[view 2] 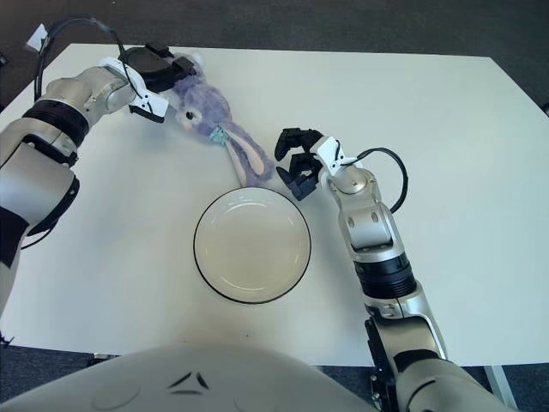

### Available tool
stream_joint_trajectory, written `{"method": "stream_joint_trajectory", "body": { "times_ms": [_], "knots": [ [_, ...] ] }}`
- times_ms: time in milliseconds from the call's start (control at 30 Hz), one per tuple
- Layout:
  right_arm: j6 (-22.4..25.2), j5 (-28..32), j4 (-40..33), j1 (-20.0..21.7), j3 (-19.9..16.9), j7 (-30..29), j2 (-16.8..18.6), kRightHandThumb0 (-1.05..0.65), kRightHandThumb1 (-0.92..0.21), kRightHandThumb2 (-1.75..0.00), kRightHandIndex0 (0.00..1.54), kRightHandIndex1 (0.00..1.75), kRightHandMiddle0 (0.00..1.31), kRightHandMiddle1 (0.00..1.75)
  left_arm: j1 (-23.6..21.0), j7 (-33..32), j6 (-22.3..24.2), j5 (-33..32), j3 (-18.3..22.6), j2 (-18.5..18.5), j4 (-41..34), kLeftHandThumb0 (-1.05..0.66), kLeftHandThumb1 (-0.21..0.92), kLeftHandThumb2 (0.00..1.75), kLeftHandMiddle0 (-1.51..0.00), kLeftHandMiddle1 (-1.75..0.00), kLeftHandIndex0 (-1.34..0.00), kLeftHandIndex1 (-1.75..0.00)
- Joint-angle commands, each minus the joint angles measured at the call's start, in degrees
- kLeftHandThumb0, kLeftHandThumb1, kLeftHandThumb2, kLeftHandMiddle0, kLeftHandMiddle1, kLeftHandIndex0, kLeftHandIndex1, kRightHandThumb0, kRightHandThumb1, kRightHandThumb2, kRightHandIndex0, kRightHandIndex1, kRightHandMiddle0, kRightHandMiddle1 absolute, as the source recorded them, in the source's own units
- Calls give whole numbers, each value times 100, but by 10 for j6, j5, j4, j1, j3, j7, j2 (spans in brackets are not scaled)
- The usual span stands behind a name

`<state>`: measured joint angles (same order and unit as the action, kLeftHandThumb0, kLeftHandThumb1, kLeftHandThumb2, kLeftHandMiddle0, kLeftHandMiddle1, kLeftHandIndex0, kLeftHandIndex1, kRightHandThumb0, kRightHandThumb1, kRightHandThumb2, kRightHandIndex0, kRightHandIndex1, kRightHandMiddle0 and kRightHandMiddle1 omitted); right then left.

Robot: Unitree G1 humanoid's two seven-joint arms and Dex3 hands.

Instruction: Put the doll into the plate.

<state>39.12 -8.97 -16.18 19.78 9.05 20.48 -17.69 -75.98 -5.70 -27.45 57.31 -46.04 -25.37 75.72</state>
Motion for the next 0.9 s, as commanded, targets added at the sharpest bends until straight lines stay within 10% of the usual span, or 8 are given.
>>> {"method": "stream_joint_trajectory", "body": {
  "times_ms": [0,633,867],
  "knots": [
    [-7,5,-21,-11,0,9,-14,0,6,-169,94,160,67,175,-13,-12,18,36,-33,5,5,-34,16,106,0,-35,0,-54],
    [-60,51,-79,-64,-19,3,9,0,12,-174,100,156,72,175,-17,-85,119,108,-103,34,23,-15,17,113,-3,-20,0,-31],
    [-109,60,-94,-85,-21,11,5,0,13,-175,101,155,72,175,5,-199,177,145,-137,35,28,-5,17,118,-11,-22,0,-50]
  ]
}}
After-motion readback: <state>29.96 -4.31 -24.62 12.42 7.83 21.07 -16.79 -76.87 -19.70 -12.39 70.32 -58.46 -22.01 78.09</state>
